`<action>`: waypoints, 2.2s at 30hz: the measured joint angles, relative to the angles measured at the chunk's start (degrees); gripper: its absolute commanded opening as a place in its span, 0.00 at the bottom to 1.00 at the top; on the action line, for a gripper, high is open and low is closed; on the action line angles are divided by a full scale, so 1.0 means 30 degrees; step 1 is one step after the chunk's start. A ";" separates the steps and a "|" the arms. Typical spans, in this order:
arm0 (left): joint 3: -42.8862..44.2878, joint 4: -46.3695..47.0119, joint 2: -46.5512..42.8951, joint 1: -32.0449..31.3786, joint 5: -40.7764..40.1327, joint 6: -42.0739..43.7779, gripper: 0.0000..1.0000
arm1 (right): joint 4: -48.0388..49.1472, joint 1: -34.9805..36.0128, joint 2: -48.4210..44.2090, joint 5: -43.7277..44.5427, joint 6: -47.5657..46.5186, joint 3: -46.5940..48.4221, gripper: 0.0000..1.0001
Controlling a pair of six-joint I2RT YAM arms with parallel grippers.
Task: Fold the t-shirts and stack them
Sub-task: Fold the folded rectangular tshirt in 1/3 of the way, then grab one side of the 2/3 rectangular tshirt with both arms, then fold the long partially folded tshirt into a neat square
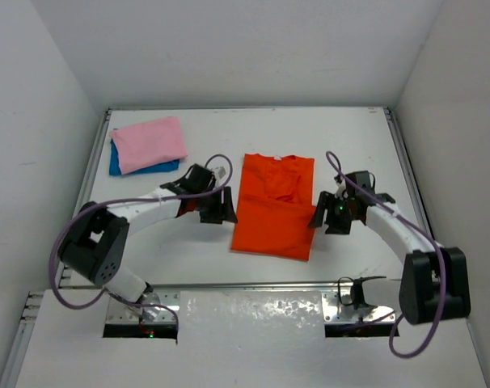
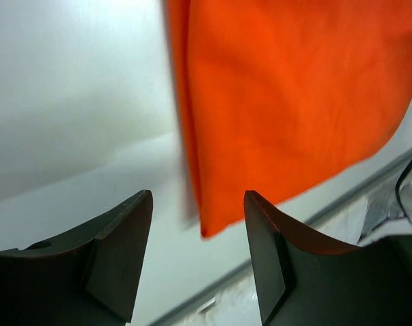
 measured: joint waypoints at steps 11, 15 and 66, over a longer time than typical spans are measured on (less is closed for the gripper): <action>-0.6084 0.3089 -0.2521 -0.0787 0.2171 -0.1785 0.55 | -0.0066 0.2725 -0.3883 -0.0568 0.1639 -0.5093 0.66; -0.6251 0.4255 -0.2747 -0.1027 0.2324 -0.2208 0.55 | 0.0860 0.3162 -0.3723 -0.0554 0.2171 -0.5515 0.66; -0.1253 0.2353 -0.5901 -0.2521 -0.0699 -0.7541 0.00 | -0.5450 0.3832 0.0182 0.2973 0.1107 0.5778 0.00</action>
